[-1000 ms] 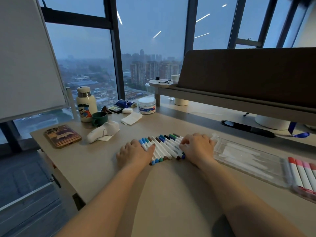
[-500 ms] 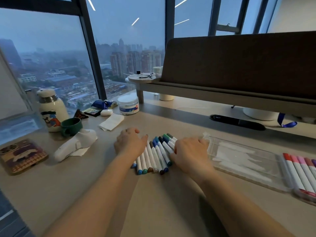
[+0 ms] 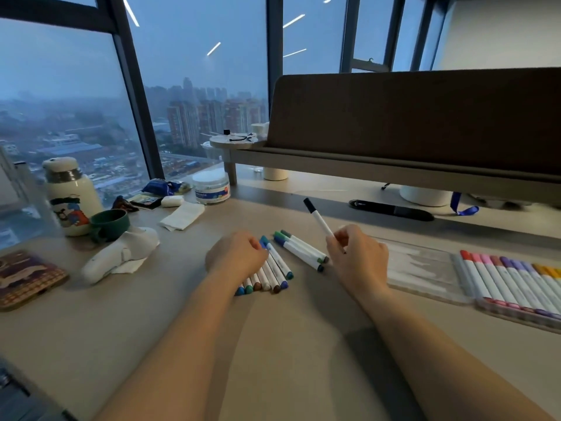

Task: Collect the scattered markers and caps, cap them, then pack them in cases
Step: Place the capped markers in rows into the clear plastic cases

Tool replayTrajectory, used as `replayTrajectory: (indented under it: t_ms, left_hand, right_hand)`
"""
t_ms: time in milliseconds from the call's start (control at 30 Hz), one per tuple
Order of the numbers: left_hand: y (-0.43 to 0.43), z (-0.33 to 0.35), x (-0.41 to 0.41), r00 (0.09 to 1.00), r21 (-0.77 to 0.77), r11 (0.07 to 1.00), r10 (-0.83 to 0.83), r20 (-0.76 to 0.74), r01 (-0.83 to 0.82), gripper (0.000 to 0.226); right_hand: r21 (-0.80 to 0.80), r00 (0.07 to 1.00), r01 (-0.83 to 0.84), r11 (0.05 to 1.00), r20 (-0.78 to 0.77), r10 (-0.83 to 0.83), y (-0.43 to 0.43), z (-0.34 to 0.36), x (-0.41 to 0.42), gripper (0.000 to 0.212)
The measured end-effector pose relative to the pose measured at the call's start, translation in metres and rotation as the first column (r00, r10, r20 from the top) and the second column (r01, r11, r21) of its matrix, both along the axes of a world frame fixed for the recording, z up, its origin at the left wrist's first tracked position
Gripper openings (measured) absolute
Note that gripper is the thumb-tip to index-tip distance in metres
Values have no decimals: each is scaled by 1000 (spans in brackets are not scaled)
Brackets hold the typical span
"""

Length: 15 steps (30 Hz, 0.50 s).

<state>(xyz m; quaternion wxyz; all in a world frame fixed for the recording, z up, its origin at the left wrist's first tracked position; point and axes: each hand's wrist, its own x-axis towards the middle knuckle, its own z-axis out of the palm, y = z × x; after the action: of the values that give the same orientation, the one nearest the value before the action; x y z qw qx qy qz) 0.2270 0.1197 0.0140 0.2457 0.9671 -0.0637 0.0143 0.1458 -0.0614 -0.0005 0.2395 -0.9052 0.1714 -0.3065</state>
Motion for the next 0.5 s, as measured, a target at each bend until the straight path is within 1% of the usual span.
replayTrajectory:
  t_ms: [100,200,300,400,500]
  left_hand:
    - [-11,5,-7,1000,173,985,-7,22,3,20]
    - [-18,10,-12,1000,275,961,-19,11,15,25]
    - [-18,11,-9,999,251,967,-34,-10,35,28]
    - [-12,11,-5,999,251,967,-48,-15,51,21]
    - [-9,11,-4,999,277,960,-29,-29,36,18]
  right_hand:
    - [-25,1000,-7,1000,7,7,3,0,-3,12]
    - [-5,1000,-15,1000,5,15,3,-3,-2,13]
    - [31,999,-30,999,16,29,2,-5,0,14]
    - [56,999,-33,998,33,31,1,-5,0,14]
    - [70,999,-37,997,34,34,0,-4,0,13]
